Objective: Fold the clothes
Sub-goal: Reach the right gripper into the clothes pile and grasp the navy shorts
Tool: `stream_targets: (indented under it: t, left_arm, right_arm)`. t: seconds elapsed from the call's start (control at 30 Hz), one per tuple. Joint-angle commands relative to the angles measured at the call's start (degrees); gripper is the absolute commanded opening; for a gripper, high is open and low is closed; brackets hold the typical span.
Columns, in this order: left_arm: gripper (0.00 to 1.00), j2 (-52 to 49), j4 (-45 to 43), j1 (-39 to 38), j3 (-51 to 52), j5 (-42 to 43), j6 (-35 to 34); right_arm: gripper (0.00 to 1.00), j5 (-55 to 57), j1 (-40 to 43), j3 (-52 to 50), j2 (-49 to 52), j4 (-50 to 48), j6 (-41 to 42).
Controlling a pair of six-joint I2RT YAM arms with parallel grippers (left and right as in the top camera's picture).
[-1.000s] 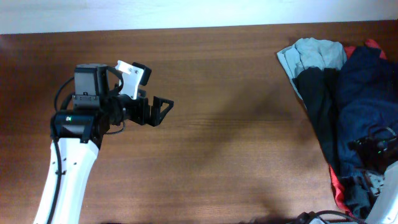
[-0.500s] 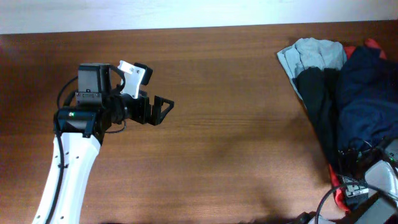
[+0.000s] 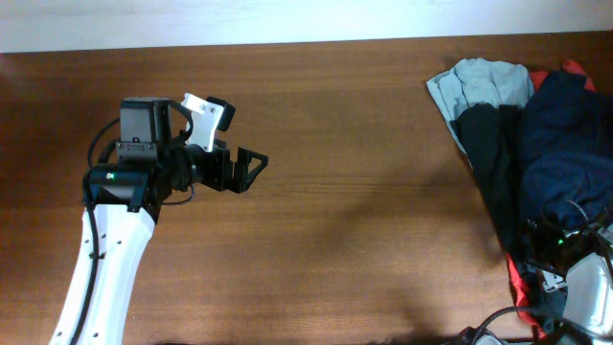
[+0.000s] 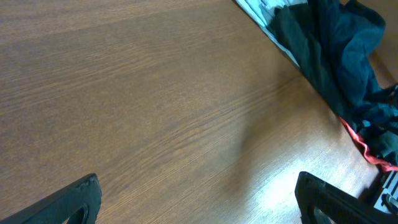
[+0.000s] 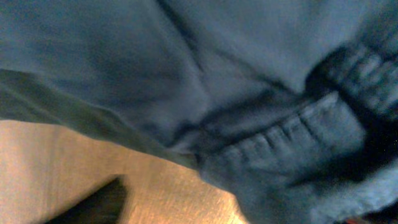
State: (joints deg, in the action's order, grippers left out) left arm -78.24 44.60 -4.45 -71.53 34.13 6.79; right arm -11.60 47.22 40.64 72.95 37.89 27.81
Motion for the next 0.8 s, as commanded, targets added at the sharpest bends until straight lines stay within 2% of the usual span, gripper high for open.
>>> stream_targets:
  t: [0.0, 0.17, 0.23, 0.27, 0.3, 0.33, 0.4, 0.43, 0.63, 0.77]
  left_arm:
    - [0.99, -0.20, 0.07, -0.17, -0.83, 1.05, -0.09]
    - [0.99, -0.20, 0.07, -0.17, -0.83, 1.05, -0.09]
    - [0.99, -0.20, 0.07, -0.17, -0.83, 1.05, -0.09]
    - [0.99, -0.20, 0.09, -0.17, -0.83, 1.05, -0.09]
    - [0.99, -0.20, 0.13, -0.17, -0.83, 1.05, -0.09]
    - [0.99, -0.20, 0.22, -0.17, -0.83, 1.05, -0.09]
    - [0.99, -0.20, 0.28, -0.17, -0.83, 1.05, -0.09]
    - [0.99, -0.20, 0.28, -0.17, -0.83, 1.05, -0.09]
    - [0.99, -0.20, 0.04, -0.17, -0.83, 1.05, -0.07]
    - [0.99, -0.20, -0.55, -0.17, -0.83, 1.03, -0.07]
  right_arm:
    - [0.96, 5.25, 0.11, 1.14, -0.50, 1.31, -0.35]
    - [0.93, 6.54, 0.11, 1.14, 3.48, 0.63, 0.79]
    - [0.88, 7.61, 0.11, 1.14, 6.16, 0.46, 1.22]
    - [0.76, 7.61, 0.11, 1.14, 7.50, 0.31, 1.20]
    - [0.49, 7.56, 0.11, 1.16, 8.90, 0.15, 1.16]
    - [0.25, 6.67, 0.11, 1.20, 9.18, 0.04, 1.11]
    - [0.07, 2.38, 0.04, 2.05, 8.26, 0.39, -1.62]
    - [0.04, 0.48, 0.00, 2.75, 7.34, 0.94, -2.58]
    - [0.04, -9.07, -0.09, 10.58, -4.00, 8.24, -3.65]
    - [0.04, -17.99, -4.52, 17.31, -14.34, 10.16, -4.00]
